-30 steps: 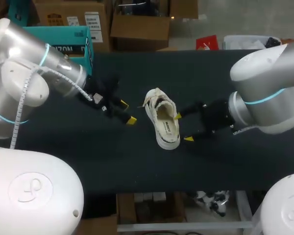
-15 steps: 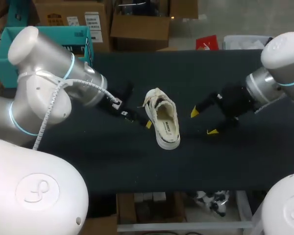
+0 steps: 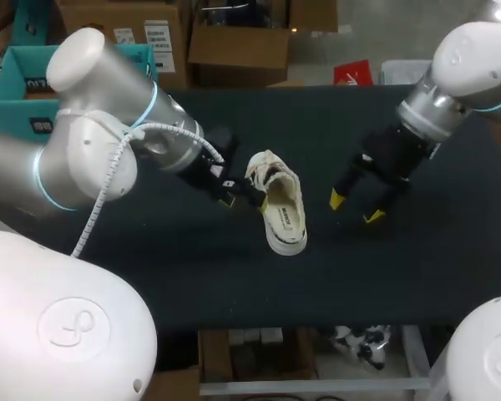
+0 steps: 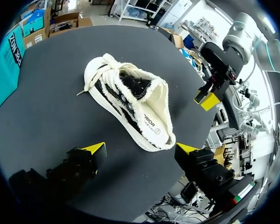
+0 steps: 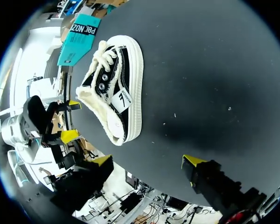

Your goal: Open the shoe tongue, take the insole out of the shoe, put the insole back into the shoe, and pack the shoe into the shoebox

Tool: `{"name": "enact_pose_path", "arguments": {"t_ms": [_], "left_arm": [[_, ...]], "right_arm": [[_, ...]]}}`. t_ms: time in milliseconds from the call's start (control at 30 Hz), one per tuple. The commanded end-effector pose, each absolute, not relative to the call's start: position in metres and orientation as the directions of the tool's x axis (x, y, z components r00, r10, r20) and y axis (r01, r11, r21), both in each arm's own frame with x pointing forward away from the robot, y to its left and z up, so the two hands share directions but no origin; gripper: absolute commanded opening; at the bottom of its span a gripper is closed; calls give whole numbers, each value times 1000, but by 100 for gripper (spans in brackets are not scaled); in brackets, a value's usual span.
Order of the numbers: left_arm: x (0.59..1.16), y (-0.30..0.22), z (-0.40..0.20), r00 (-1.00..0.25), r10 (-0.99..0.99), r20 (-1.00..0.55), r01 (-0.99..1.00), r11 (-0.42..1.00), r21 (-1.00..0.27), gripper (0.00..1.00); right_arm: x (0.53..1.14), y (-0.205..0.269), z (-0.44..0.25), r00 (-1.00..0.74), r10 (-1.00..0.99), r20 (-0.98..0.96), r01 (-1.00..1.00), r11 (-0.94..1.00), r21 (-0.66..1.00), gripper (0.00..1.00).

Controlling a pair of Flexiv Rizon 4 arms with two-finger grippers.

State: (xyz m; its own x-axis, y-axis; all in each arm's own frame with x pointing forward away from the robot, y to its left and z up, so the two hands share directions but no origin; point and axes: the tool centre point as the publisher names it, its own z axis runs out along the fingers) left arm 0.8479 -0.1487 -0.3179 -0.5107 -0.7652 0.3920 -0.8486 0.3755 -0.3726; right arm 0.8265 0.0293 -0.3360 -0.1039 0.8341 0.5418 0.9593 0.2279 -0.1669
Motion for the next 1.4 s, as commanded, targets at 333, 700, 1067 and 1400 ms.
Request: {"name": "enact_pose_path", "arguments": {"t_ms": [333,700,1067,1400], "left_arm": [[859,-181,-347,-115,-939,323,-973,41,-228,100],[878,-189,-347,38,-971,238,-976,-87,-200,100],[893,-197,-345,78,-978,195,-983,-108,-150,55],[900,-199,-350,103,-982,159,-983,-125,-131,46]], "right_arm": [[825,-1,-334,-458,799,390,856,515,-49,100],[828,-18,-332,-737,655,167,662,749,-19,100],[829,-45,-345,-876,472,98,476,879,29,100],[828,-52,-347,-929,368,44,369,929,24,100]]}}
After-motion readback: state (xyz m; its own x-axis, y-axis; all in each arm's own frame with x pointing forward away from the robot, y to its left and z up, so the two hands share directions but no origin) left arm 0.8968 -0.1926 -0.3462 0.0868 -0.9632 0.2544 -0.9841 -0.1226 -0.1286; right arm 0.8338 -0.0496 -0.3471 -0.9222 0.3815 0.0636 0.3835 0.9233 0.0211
